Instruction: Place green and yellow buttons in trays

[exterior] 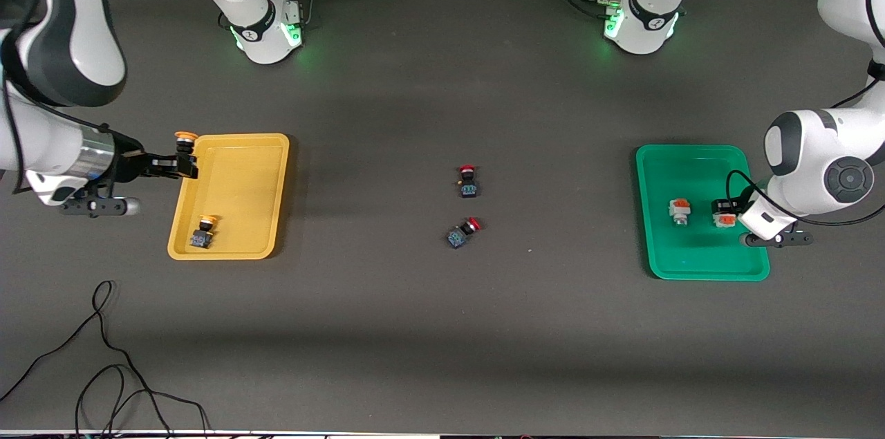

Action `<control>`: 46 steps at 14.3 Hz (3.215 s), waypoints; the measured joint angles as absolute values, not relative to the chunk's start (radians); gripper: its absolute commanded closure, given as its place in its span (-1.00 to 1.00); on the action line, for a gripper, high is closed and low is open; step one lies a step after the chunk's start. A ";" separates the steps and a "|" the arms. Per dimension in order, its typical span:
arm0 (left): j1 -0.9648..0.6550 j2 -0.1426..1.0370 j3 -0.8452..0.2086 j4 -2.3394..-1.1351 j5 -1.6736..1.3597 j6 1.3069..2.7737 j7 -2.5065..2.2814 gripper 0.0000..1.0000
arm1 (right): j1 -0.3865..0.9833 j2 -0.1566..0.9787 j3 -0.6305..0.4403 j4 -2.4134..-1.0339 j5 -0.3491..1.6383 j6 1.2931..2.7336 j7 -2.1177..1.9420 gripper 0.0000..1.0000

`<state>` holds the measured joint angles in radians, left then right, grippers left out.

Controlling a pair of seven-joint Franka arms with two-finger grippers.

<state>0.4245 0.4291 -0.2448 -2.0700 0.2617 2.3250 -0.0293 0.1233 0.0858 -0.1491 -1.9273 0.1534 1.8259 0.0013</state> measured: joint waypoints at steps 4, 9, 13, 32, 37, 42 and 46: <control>0.425 0.389 -0.255 -1.946 0.262 2.113 -0.008 -1.00 | 0.132 0.197 -0.142 -2.112 0.153 2.197 0.001 0.97; 0.424 0.283 -0.269 -1.708 0.182 1.766 0.068 -1.00 | 0.142 0.374 -0.139 -2.121 0.153 2.431 0.001 -0.22; 0.424 0.191 -0.270 -1.601 0.105 1.570 0.125 -1.00 | 0.145 0.368 -0.138 -2.108 0.153 2.408 0.001 -1.00; -0.054 0.012 0.013 -1.583 -0.018 1.490 0.004 -1.00 | 0.150 0.113 -0.117 -1.477 0.099 1.449 0.074 -1.00; -0.054 0.011 0.018 -1.583 -0.019 1.490 0.004 -1.00 | 0.151 -0.019 -0.115 -1.645 0.093 1.549 0.077 -1.00; -0.058 0.011 0.018 -1.583 -0.019 1.495 0.004 -1.00 | 0.152 -0.028 -0.114 -1.628 0.093 1.554 0.052 -1.00; -0.058 0.011 0.018 -1.583 -0.018 1.503 0.004 -1.00 | 0.152 -0.025 -0.114 -1.611 0.095 1.553 0.045 -1.00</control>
